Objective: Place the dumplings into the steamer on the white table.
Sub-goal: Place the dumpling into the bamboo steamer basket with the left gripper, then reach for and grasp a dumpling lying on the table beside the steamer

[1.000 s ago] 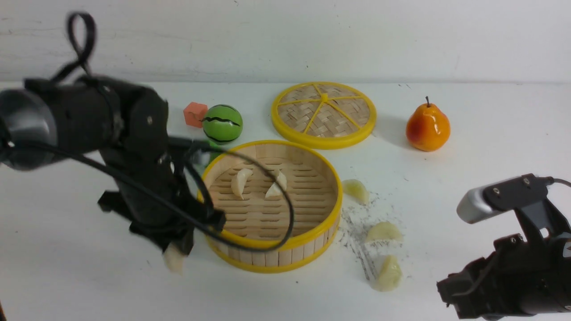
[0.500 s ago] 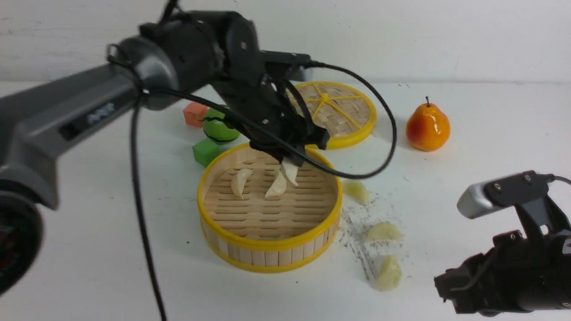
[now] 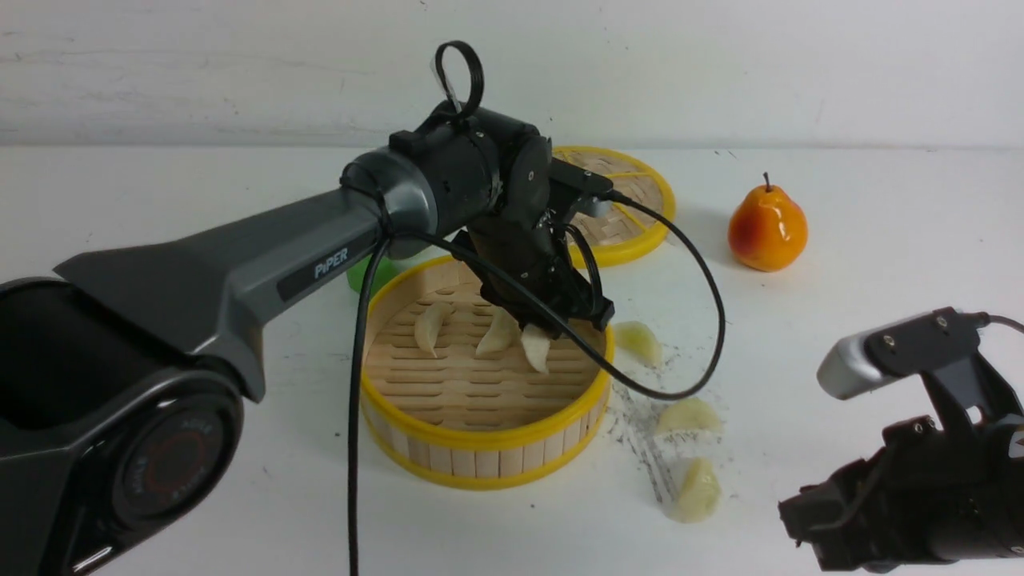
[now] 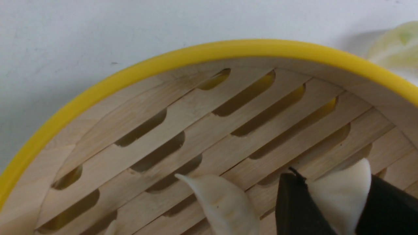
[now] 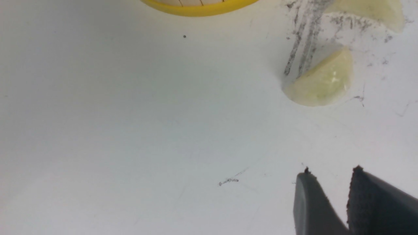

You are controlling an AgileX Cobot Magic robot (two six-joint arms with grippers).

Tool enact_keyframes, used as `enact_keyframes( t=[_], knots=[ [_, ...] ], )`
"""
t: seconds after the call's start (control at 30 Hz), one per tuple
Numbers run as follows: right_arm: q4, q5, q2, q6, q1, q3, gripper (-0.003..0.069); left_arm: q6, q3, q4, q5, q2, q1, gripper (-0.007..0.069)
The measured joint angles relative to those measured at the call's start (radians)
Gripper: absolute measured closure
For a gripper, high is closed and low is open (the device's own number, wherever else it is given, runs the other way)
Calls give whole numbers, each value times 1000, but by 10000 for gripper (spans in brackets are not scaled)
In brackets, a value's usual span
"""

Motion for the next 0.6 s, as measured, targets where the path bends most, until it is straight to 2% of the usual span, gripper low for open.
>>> enact_keyframes(
  t=[0.07,0.1,0.17,0.27,0.33,0.37,0.4,0.5,0.6],
  knots=[
    [-1,-8,0,-1,0,0,471,-3,-3,0,-1,0,-1,269],
    [-5,-13,0,-1,0,0,467,-6,-8,0,1,0,-1,252],
    [-6,-16,0,-1,0,0,454,-14,-26,0,16,-5,-1,229],
    [-9,-16,0,21,0,0,407,-61,-93,6,101,-48,-1,234],
    [-11,-16,1,56,0,0,362,-104,-159,13,216,-99,-1,274],
    [-11,-16,1,59,0,0,357,-104,-159,13,216,-99,-1,274],
    [-12,-15,11,80,0,-1,326,-115,-196,20,282,-154,-1,319],
    [-10,-11,64,109,0,-24,260,-132,-233,28,334,-285,-1,443],
    [-7,-18,131,155,11,-63,246,-141,-240,19,344,-402,-1,554]
  ],
)
